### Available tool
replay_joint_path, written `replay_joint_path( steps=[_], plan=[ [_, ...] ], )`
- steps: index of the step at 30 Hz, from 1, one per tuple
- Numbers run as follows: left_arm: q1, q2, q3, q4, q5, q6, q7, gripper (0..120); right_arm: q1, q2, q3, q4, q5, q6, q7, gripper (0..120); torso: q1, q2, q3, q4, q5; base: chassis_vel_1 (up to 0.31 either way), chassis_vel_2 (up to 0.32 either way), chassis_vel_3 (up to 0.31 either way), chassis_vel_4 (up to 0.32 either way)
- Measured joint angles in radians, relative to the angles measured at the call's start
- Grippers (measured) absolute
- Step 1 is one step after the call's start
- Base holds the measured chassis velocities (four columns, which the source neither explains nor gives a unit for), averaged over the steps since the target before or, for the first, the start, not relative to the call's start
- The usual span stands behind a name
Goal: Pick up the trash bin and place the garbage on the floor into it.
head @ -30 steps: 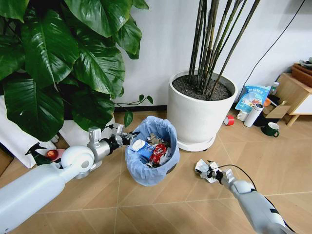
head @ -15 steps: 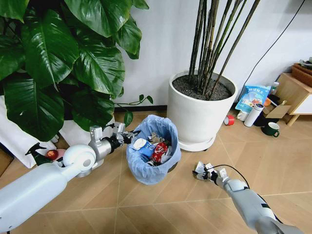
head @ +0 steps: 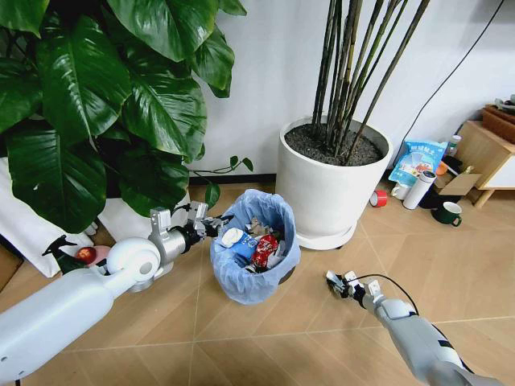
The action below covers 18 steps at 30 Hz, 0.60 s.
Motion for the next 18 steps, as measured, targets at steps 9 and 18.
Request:
replay_joint_path(
  steps=[9,18],
  plan=[
    [0.006,-0.002,0.008,0.001,0.005,0.000,0.000,0,-0.098,-0.085,-0.003,0.159,0.085,-0.019,-0.006,0,0.000,0.000,0.000,0.0001,-0.0002,0.000,0.000,0.000,0.000],
    [-0.005,-0.020,0.048,0.020,0.016,0.000,0.001,0,-0.226,-0.189,0.028,0.406,0.238,-0.019,-0.051,0,0.000,0.000,0.000,0.0001,-0.0002,0.000,0.000,0.000,0.000]
  ],
)
